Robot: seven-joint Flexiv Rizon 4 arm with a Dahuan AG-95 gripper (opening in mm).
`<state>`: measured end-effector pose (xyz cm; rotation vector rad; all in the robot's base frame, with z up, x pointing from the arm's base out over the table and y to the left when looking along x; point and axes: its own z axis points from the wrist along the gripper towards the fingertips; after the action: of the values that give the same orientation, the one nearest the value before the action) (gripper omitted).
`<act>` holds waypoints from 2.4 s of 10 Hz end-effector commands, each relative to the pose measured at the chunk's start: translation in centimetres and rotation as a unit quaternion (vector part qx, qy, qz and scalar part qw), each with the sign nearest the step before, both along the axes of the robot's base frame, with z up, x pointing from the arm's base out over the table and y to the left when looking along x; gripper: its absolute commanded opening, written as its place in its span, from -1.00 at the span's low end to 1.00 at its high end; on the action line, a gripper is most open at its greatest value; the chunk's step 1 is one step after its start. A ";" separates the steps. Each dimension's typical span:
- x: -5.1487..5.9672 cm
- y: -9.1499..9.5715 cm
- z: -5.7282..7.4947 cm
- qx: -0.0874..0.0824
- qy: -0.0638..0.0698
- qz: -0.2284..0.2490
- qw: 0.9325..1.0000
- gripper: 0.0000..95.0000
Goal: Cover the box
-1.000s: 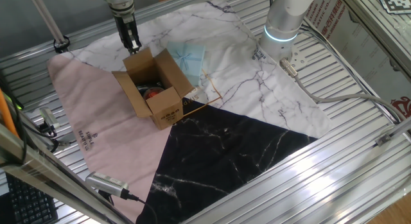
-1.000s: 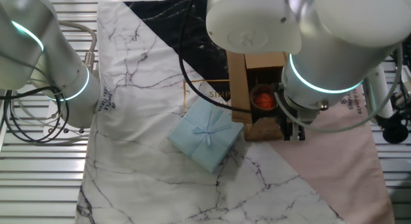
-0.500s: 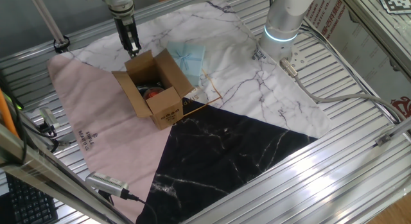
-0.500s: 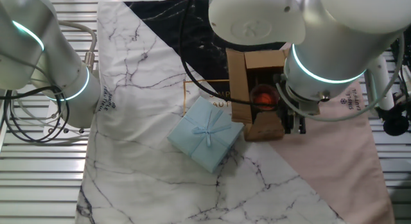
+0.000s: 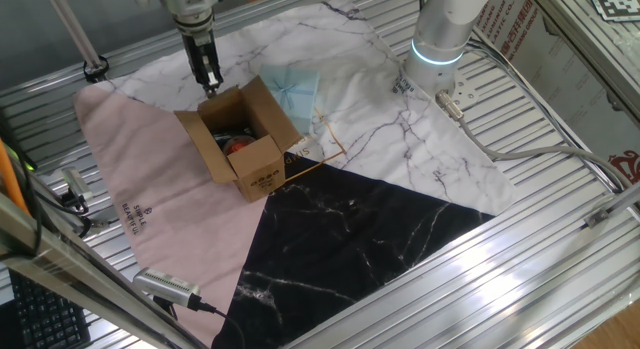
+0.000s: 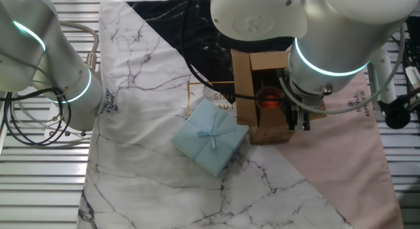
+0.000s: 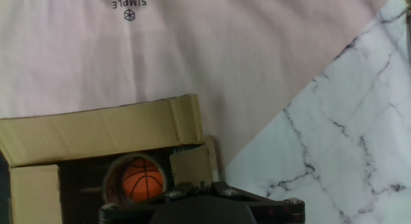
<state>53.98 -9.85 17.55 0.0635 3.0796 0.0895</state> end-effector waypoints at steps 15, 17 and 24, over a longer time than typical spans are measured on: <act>-1.1 2.5 -1.4 0.005 -0.001 -0.027 1.000 -1.00; -1.3 2.2 -2.0 0.005 -0.002 -0.024 1.000 -1.00; -1.7 2.4 -3.4 0.007 -0.006 -0.029 1.000 -1.00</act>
<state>52.30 -7.50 14.08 0.1521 3.0597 0.0984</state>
